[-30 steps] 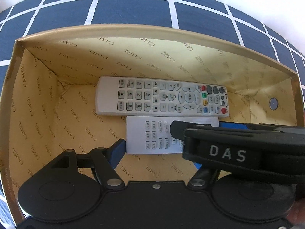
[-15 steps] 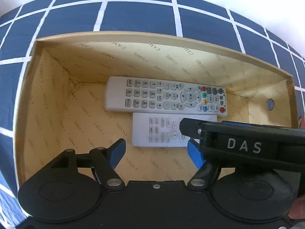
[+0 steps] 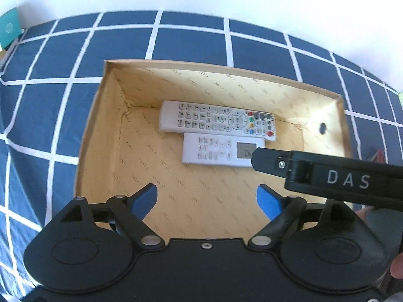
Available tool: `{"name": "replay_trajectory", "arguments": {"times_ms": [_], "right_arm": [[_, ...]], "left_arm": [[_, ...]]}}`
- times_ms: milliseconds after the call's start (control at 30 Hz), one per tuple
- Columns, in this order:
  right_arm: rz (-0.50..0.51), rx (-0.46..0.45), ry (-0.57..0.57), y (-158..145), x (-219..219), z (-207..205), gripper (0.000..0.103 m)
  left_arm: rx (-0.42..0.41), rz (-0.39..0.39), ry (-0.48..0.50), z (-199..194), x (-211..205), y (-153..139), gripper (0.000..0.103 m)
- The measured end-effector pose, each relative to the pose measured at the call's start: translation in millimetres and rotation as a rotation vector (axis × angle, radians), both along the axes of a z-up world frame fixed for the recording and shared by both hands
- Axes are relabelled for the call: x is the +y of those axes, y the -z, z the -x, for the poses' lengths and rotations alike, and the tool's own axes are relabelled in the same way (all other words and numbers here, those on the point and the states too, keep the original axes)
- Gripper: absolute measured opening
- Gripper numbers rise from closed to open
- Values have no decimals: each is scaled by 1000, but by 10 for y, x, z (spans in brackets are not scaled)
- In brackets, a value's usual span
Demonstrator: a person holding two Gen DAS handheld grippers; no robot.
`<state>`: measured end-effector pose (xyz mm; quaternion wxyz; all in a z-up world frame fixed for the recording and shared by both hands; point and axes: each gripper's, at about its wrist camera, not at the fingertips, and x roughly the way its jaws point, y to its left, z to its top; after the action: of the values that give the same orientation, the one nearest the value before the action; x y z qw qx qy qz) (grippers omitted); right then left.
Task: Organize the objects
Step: 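Lift the right tool out of the box toward the clear screwdriver set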
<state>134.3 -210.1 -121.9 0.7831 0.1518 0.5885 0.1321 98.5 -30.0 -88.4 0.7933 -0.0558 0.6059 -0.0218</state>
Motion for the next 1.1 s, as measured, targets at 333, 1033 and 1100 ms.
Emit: {"name": "replay_trajectory", "arguments": {"times_ms": [333,1033,1100], "right_arm": [[8,-66,73,-441,-292,590,103],[67,-114,292,-719,-1109,1816,103],[67,-115,307,-725,-1181,1890,103]], "left_arm": [[-53,4,37,500,-165,-382,97],[-95,-2,209,1343,-754,-611,103],[-93,1,224,1377,-825,-612,103]]}}
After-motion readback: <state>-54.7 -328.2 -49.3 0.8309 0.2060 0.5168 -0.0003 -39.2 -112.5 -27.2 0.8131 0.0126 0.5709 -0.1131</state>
